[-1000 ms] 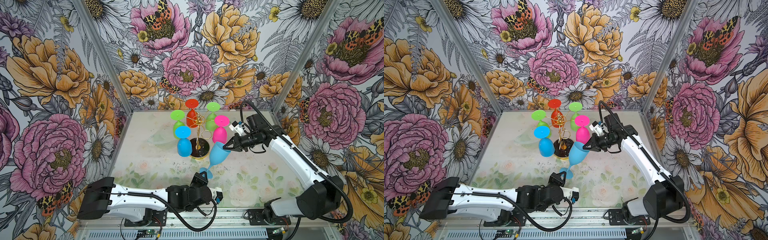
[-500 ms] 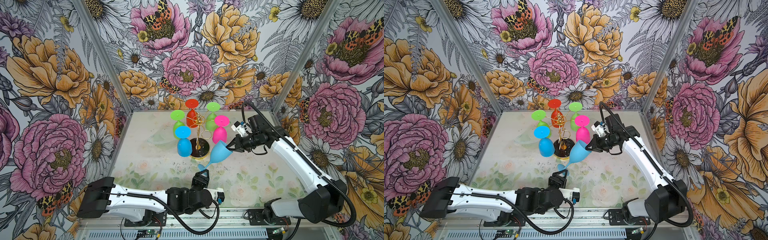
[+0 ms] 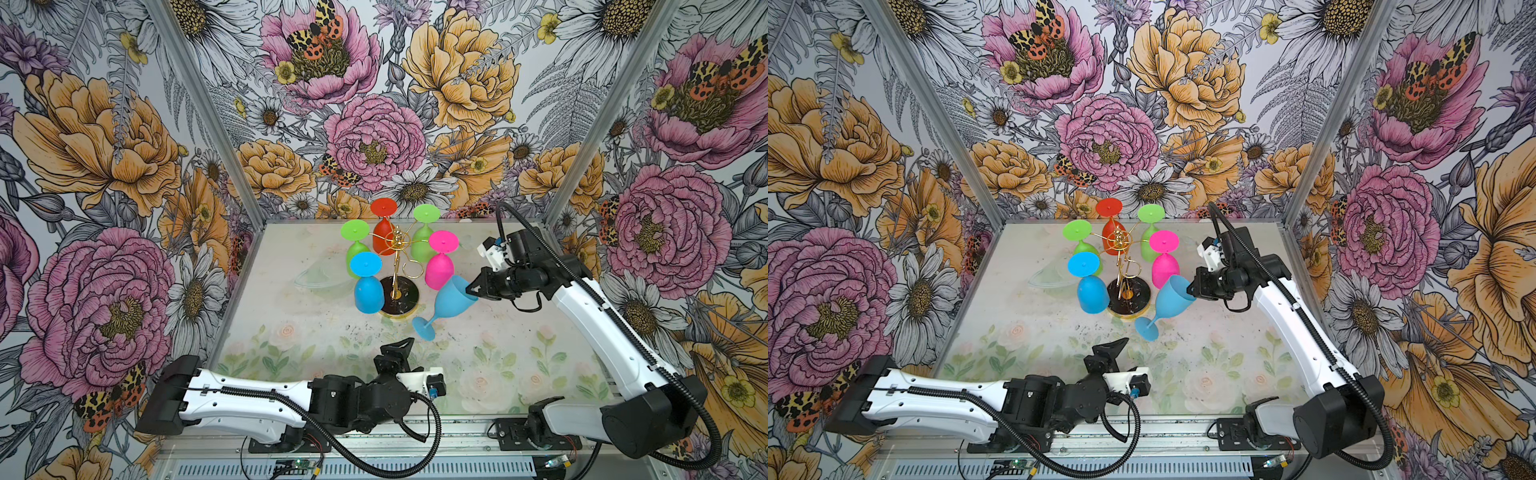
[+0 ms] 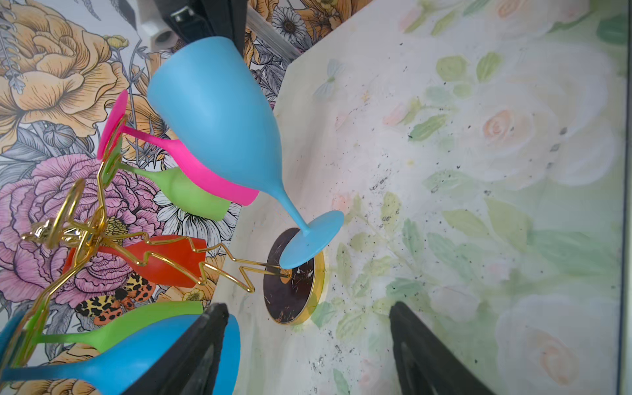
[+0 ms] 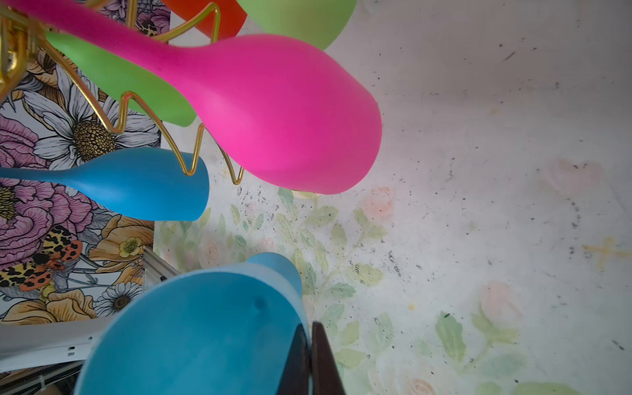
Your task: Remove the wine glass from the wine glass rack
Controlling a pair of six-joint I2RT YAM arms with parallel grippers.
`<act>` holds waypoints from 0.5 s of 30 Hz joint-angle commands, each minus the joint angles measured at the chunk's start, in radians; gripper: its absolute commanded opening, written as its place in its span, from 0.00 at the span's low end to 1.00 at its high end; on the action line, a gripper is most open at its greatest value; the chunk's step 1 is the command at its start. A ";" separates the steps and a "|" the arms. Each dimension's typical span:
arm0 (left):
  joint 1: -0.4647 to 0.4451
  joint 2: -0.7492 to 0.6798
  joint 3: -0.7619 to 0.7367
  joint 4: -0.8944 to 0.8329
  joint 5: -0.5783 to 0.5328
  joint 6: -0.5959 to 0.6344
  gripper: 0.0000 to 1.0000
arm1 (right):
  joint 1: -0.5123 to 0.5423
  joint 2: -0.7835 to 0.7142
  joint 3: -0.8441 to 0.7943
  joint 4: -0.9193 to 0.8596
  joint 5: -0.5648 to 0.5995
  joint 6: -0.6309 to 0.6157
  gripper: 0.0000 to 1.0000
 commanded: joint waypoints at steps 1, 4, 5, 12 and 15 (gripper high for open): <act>0.033 -0.077 0.042 -0.034 0.033 -0.209 0.79 | -0.009 -0.027 -0.005 -0.015 0.128 -0.037 0.00; 0.074 -0.158 0.043 -0.073 0.063 -0.308 0.81 | -0.021 -0.022 0.002 -0.017 0.199 -0.058 0.00; 0.091 -0.188 0.040 -0.086 0.076 -0.335 0.81 | -0.031 -0.020 0.006 -0.017 0.225 -0.061 0.00; 0.216 -0.331 0.041 -0.192 0.156 -0.483 0.82 | -0.080 0.040 0.054 -0.007 0.393 -0.089 0.00; 0.303 -0.361 0.043 -0.233 0.200 -0.543 0.82 | -0.095 0.080 0.084 0.017 0.456 -0.105 0.00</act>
